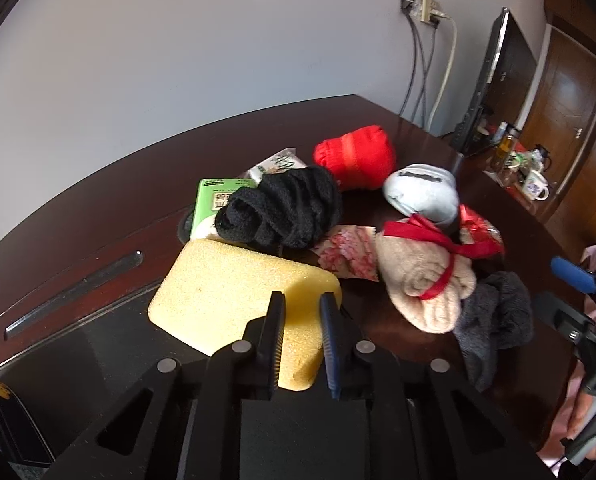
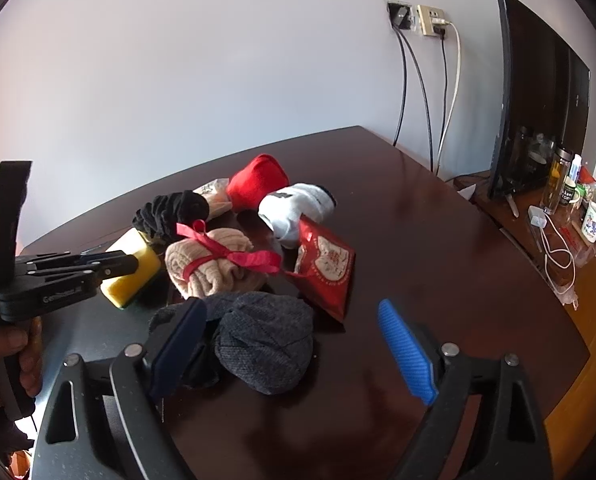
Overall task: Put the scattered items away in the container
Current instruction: 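Grasp the grey knit cap with the right gripper while the left holds the sponge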
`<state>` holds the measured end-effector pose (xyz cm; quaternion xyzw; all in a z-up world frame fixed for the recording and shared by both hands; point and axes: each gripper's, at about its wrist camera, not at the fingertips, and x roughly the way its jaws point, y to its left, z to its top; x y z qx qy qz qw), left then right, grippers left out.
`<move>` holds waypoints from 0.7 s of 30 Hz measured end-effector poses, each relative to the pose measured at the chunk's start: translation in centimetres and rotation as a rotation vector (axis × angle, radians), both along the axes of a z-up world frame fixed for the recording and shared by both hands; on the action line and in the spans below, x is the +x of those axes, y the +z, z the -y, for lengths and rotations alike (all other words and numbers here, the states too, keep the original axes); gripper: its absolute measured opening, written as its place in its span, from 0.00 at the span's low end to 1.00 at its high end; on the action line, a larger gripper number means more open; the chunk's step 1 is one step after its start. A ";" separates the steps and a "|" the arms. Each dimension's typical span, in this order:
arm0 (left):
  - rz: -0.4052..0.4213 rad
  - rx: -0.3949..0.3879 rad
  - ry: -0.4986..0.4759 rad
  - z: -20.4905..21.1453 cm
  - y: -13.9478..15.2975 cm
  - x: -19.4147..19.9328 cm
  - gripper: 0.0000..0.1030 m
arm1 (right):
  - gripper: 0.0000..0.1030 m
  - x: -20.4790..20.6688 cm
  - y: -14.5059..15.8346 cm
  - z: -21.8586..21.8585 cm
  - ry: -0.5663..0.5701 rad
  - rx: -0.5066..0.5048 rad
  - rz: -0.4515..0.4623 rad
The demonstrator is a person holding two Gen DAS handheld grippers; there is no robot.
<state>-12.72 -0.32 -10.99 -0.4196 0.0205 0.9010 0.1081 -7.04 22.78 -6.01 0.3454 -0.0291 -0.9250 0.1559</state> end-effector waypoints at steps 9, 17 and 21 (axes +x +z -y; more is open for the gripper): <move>0.007 -0.113 -0.041 0.7 -0.4 3.7 0.18 | 0.91 0.2 0.4 -0.3 -0.006 -0.009 -0.015; -0.022 0.056 0.195 4.5 1.5 4.6 0.92 | 0.97 0.1 -0.2 0.7 0.021 -0.015 0.014; 0.038 0.095 0.230 3.1 0.5 2.5 0.96 | 0.97 0.5 -0.1 1.0 0.031 -0.010 0.007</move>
